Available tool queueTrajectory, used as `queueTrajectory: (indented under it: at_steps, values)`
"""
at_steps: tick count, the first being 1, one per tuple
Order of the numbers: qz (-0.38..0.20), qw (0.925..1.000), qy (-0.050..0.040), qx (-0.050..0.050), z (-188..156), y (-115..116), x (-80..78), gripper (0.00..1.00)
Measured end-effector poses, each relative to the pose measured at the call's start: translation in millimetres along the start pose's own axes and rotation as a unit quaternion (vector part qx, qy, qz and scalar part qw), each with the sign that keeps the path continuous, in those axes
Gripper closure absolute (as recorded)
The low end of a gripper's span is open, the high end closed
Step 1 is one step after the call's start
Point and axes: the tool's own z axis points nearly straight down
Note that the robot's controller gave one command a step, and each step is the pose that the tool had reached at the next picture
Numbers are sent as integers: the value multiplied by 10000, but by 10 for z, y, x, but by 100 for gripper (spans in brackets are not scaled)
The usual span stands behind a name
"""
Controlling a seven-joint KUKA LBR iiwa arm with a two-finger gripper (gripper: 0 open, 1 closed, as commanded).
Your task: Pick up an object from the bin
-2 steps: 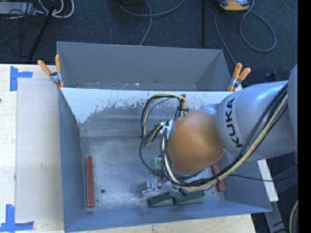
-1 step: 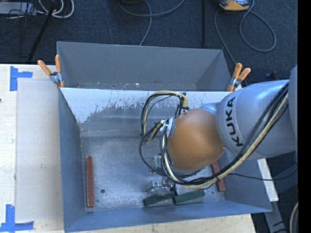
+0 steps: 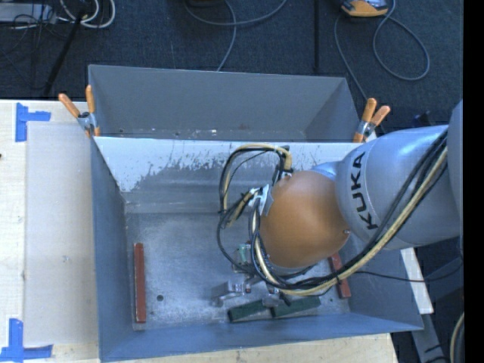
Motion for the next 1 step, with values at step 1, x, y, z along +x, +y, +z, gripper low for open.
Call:
queueTrajectory:
  at_steps: [1]
  values:
    - [-2779, 9606, 7, -13, 29, 53, 126, 0]
